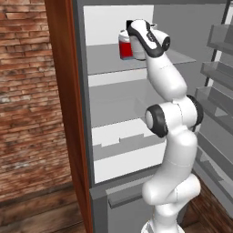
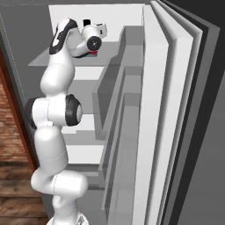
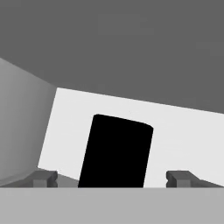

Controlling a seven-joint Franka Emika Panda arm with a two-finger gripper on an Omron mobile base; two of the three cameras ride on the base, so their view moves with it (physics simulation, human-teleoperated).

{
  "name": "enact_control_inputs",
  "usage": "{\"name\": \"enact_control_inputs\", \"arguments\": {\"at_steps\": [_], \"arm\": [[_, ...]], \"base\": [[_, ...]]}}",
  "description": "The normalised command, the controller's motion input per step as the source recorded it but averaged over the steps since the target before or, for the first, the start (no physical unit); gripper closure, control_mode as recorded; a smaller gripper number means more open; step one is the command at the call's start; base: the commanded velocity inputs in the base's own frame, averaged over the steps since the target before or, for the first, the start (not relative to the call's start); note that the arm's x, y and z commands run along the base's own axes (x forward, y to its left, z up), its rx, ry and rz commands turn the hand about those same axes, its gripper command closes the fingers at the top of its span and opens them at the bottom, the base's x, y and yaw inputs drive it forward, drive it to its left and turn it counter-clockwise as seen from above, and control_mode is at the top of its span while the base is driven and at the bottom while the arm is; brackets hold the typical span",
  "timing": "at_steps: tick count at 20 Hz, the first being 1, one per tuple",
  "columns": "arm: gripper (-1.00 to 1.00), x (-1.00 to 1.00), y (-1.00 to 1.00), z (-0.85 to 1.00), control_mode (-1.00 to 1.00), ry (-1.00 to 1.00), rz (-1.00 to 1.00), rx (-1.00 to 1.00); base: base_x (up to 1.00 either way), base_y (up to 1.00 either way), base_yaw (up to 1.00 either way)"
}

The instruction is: Place the liquor on the top shelf of the fridge to keep it out of children's reach, and place the onion and apple on lower shelves for easy access.

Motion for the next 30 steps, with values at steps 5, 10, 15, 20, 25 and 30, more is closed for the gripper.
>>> {"name": "enact_control_inputs", "arguments": {"at_steps": [5,10,15,20,25,30], "arm": [[-1.0,-0.16,-0.03,0.0,-1.0,0.0,0.0,-0.03],[-1.0,-0.23,-0.08,0.0,-1.0,0.0,0.0,-0.02],[-1.0,-0.42,-0.11,0.0,-1.0,0.0,0.0,-0.02],[-1.0,-0.71,-0.06,0.0,-1.0,0.0,0.0,-0.02],[-1.0,-0.94,0.0,-0.04,-1.0,0.03,0.0,-0.03],[-1.0,-1.0,0.0,-0.11,-1.0,0.11,-0.02,-0.01]], "base": [[0.0,0.0,0.0],[0.0,0.0,0.0],[0.0,0.0,0.0],[0.0,0.0,0.0],[0.0,0.0,0.0],[0.0,0.0,0.0]]}}
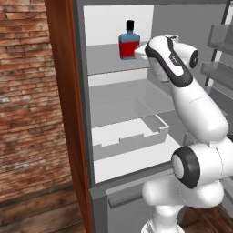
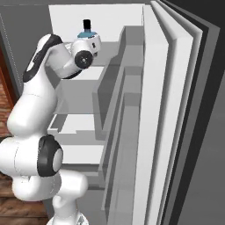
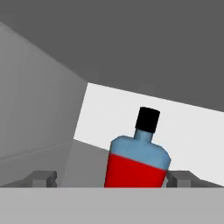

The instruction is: Place the liquor on the top shelf of the fridge to keep it out of children's reach, and place the onion and apple on lower shelves for easy access.

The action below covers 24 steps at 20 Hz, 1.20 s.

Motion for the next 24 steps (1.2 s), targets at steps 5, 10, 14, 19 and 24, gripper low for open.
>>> {"name": "enact_control_inputs", "arguments": {"at_steps": [5,10,14,19,24], "arm": [[-1.0,-1.0,0.0,-0.02,-1.0,0.2,-0.02,0.0],[-1.0,-1.0,-0.08,0.0,-1.0,0.27,0.0,0.0],[-1.0,-0.95,-0.05,-0.11,-1.0,0.33,0.0,0.0],[-1.0,-0.7,-0.01,-0.39,-1.0,0.36,0.0,0.0],[-1.0,-0.48,0.0,-0.78,-1.0,0.33,0.0,-0.02]], "base": [[0.0,0.0,0.0],[0.0,0.0,0.0],[0.0,0.0,0.0],[0.0,0.0,0.0],[0.0,0.0,0.0]]}}
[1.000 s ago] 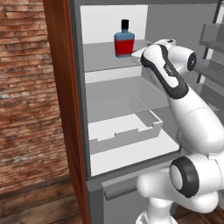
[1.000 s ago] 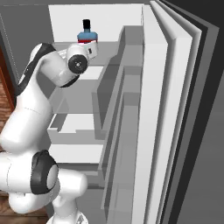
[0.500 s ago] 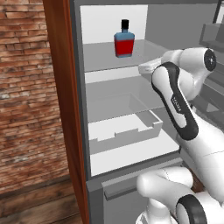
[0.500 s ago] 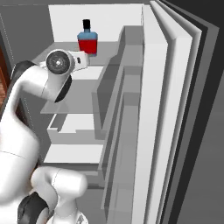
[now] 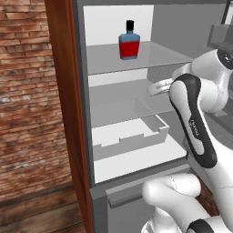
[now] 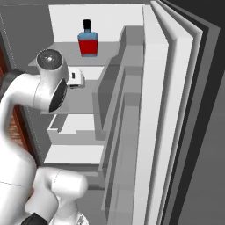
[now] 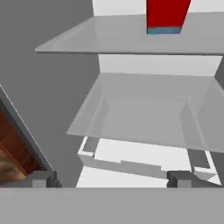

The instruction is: Place the liquor on the top shelf of the fridge to keep it out of children's reach, and place the onion and apple on lower shelves for easy access.

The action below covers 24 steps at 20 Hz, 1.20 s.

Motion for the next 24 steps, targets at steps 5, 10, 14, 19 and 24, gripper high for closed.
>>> {"name": "enact_control_inputs", "arguments": {"at_steps": [5,10,14,19,24], "arm": [[-1.0,-0.41,0.0,-0.46,-1.0,0.27,0.0,0.0],[-1.0,-0.43,0.0,-0.13,-1.0,0.18,0.0,0.0],[-1.0,-0.46,0.0,0.0,-1.0,0.11,0.0,0.0],[-1.0,-0.43,0.0,0.0,-1.0,0.1,0.0,-0.02],[-1.0,-0.18,0.0,0.0,1.0,0.04,0.0,-0.01]], "base": [[0.0,0.0,0.0],[0.0,0.0,0.0],[0.0,0.0,0.0],[0.0,0.0,0.0],[-0.41,0.0,0.0]]}}
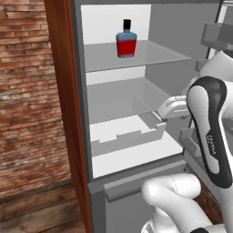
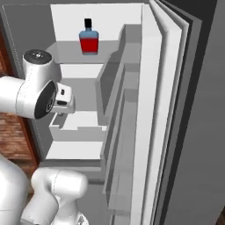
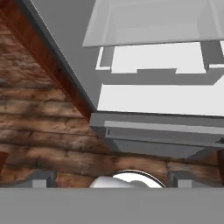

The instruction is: Place the liquor on the top shelf of the fridge to keep it out of children's reach, and place the onion and apple on lower shelves for easy access.

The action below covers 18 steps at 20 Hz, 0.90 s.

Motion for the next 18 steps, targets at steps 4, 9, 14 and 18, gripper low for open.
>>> {"name": "enact_control_inputs", "arguments": {"at_steps": [4,9,14,18], "arm": [[-1.0,0.0,0.0,0.0,1.0,0.0,0.0,0.0],[-1.0,0.0,0.0,0.0,1.0,0.0,0.0,0.0],[-1.0,0.0,0.0,0.0,1.0,0.0,0.0,0.0],[-1.0,0.0,0.0,0.0,1.0,0.0,0.0,0.0]], "base": [[-0.95,0.02,0.1],[-0.99,0.17,0.37],[-0.72,0.62,0.7],[-0.56,0.69,0.86]]}}
